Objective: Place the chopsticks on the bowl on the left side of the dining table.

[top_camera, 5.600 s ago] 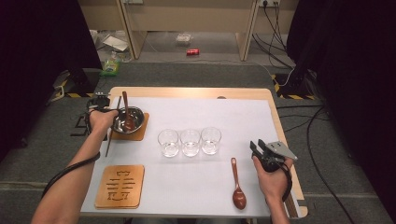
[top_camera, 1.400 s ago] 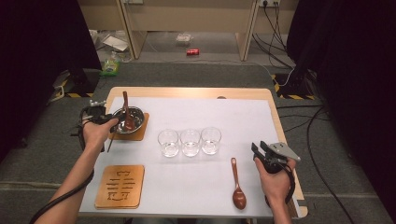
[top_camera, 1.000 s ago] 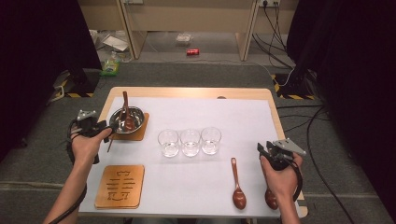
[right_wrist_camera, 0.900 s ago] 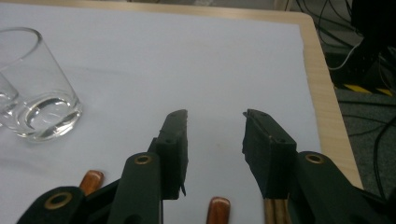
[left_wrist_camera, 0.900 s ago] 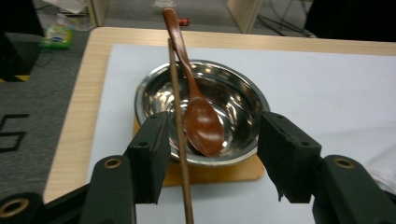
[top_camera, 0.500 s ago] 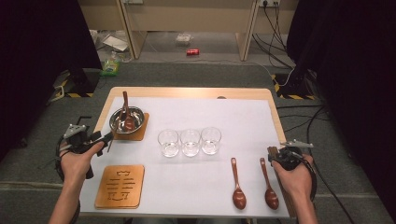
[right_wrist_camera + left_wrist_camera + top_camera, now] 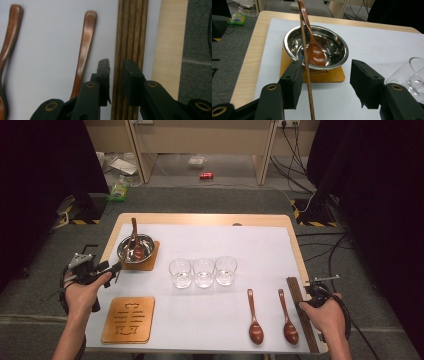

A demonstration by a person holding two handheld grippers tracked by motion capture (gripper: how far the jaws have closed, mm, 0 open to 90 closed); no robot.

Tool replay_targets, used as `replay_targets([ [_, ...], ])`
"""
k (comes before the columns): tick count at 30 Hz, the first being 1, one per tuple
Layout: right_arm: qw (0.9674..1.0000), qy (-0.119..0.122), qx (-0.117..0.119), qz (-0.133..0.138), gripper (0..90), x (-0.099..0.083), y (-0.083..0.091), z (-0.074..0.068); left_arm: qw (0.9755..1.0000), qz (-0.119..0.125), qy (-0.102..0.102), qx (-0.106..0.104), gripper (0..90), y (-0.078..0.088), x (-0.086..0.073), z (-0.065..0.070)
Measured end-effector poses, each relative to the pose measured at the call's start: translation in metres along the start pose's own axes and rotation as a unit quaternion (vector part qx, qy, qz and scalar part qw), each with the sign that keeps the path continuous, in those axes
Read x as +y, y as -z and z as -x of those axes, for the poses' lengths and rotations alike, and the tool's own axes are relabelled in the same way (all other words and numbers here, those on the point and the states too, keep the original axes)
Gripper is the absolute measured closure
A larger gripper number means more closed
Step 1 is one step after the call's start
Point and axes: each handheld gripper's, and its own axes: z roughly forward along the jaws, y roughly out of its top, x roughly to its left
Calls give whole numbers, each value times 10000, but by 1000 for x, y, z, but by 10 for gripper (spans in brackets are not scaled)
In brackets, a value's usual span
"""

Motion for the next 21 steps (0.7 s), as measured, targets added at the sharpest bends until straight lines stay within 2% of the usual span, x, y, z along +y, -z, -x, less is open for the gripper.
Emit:
replay_targets([
  [3,9998,7,13,-214,772,-3,-1,0,10000,-17,-23,-17,427,-2,1,2],
  [6,9994,-26,17,-340,776,-5,-2,-1,9999,-19,-127,60,426,-4,2,3],
  [9,9992,-27,4,-402,777,-5,-2,-2,10000,-16,-49,-17,426,-4,3,3],
  [21,9979,89,-57,-631,783,1,-12,-8,10000,-44,-20,-14,425,-5,1,2],
])
